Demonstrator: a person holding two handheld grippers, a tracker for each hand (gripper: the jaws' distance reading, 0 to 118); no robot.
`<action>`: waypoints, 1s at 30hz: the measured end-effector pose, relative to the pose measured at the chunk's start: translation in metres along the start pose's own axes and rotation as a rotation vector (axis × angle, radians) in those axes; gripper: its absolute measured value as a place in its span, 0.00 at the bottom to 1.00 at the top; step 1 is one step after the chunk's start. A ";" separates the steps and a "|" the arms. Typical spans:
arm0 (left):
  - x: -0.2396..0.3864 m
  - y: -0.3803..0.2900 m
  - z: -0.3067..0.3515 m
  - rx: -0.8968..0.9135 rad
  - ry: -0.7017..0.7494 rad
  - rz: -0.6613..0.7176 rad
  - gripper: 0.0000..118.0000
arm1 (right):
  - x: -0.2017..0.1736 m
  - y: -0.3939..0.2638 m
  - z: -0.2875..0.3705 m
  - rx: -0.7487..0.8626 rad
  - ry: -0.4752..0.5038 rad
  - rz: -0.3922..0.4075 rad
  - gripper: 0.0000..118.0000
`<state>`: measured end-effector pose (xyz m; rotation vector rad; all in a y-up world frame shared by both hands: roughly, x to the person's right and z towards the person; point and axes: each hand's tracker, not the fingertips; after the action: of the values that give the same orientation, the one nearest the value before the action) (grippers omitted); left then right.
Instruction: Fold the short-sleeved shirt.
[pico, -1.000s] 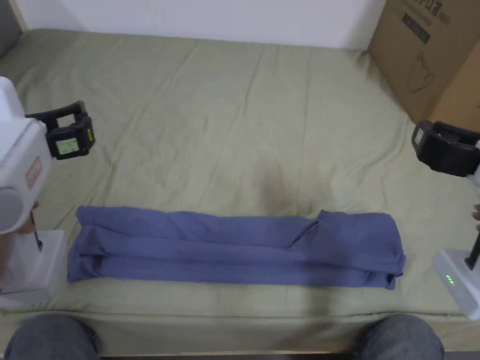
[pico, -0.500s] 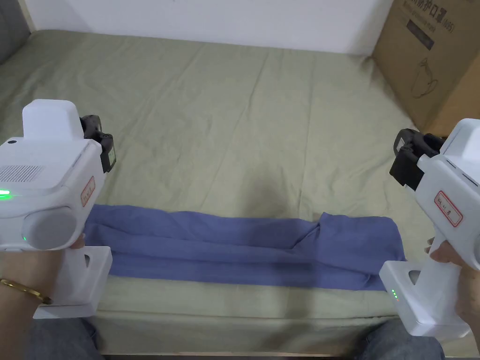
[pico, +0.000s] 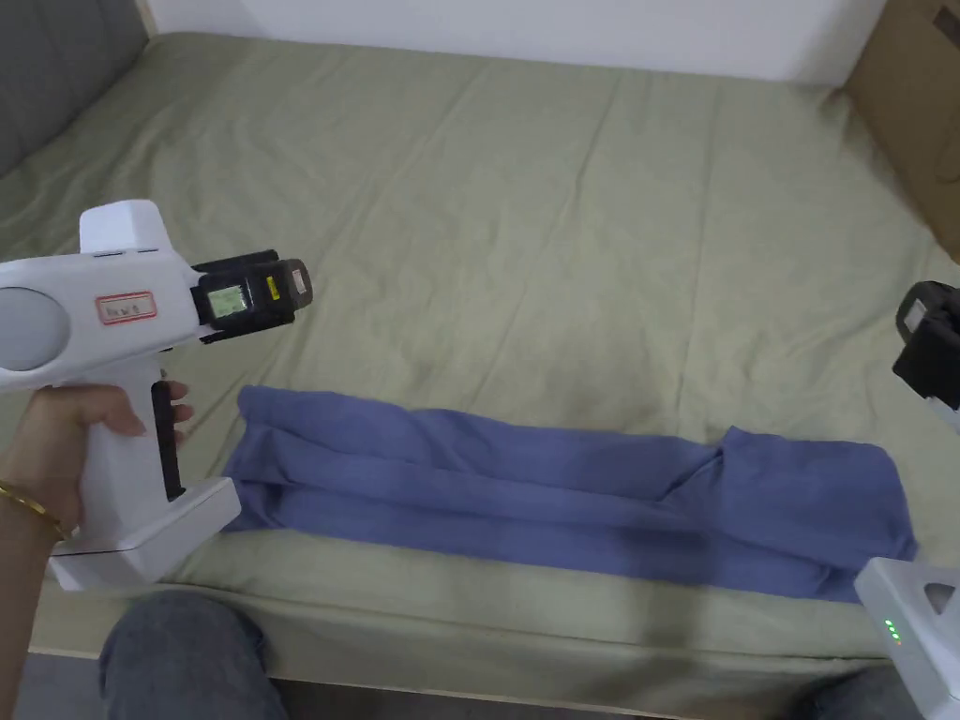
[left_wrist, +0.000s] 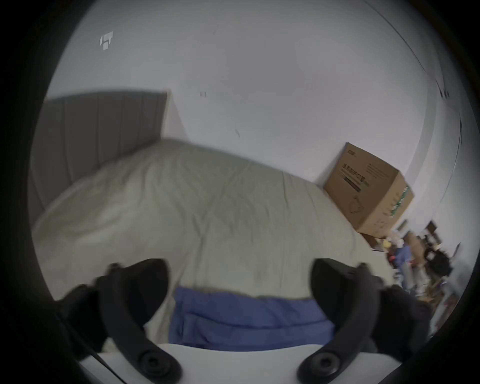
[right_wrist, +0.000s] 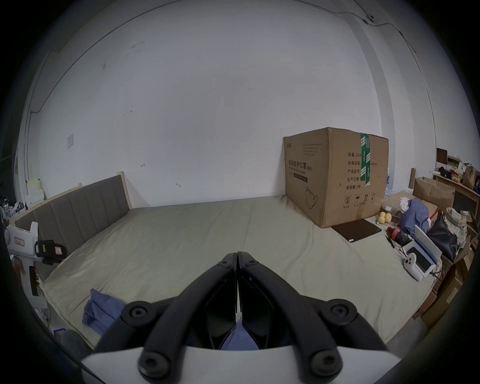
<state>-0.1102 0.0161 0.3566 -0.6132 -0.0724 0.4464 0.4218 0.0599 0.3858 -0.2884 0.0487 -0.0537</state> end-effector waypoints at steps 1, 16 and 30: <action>-0.014 -0.003 -0.003 -0.033 -0.026 0.058 1.00 | -0.001 -0.002 -0.001 -0.007 -0.003 0.002 0.00; -0.096 -0.084 -0.081 -0.456 -0.030 0.329 0.74 | -0.007 -0.019 -0.017 -0.119 -0.006 0.012 0.00; 0.014 -0.062 -0.055 -0.310 0.273 -0.060 0.05 | -0.003 -0.025 -0.018 -0.149 0.006 0.025 0.00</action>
<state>-0.0626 -0.0523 0.3463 -0.9697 0.1022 0.2908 0.4170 0.0309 0.3759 -0.4367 0.0627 -0.0264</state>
